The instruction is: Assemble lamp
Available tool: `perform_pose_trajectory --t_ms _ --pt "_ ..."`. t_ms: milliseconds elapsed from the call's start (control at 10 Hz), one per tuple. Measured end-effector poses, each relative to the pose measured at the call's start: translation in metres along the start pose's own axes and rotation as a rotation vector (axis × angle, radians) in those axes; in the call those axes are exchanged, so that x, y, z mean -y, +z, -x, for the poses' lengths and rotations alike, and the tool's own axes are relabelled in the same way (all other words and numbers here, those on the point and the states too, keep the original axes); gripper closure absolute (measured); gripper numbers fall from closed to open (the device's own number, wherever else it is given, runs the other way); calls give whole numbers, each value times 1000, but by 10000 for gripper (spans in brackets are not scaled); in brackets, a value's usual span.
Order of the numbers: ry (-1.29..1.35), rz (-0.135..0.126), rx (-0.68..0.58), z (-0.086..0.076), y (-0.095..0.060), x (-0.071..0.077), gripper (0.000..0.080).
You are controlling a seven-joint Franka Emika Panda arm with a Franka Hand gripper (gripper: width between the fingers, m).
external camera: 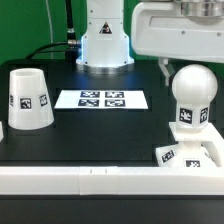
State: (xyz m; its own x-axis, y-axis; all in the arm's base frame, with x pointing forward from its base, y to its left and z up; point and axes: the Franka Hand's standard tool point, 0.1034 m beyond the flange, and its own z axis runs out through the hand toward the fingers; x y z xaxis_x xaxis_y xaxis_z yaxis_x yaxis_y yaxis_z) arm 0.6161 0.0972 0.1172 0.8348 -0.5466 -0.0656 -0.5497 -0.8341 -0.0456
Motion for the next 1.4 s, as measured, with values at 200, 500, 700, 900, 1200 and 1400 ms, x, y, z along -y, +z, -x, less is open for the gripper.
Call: perform_pose_trajectory --t_ms 200,500,700,900,1200,1400 --pt "-144 1 -2 -4 2 -8 101" --pt "-365 0 -5 -7 0 -10 101" --pt "-465 1 -3 -7 1 -10 101" --pt "-640 4 -5 -7 1 -10 101" --pt "-935 30 -46 -7 -1 0 101" --pt "-1160 50 -50 -7 -3 2 101"
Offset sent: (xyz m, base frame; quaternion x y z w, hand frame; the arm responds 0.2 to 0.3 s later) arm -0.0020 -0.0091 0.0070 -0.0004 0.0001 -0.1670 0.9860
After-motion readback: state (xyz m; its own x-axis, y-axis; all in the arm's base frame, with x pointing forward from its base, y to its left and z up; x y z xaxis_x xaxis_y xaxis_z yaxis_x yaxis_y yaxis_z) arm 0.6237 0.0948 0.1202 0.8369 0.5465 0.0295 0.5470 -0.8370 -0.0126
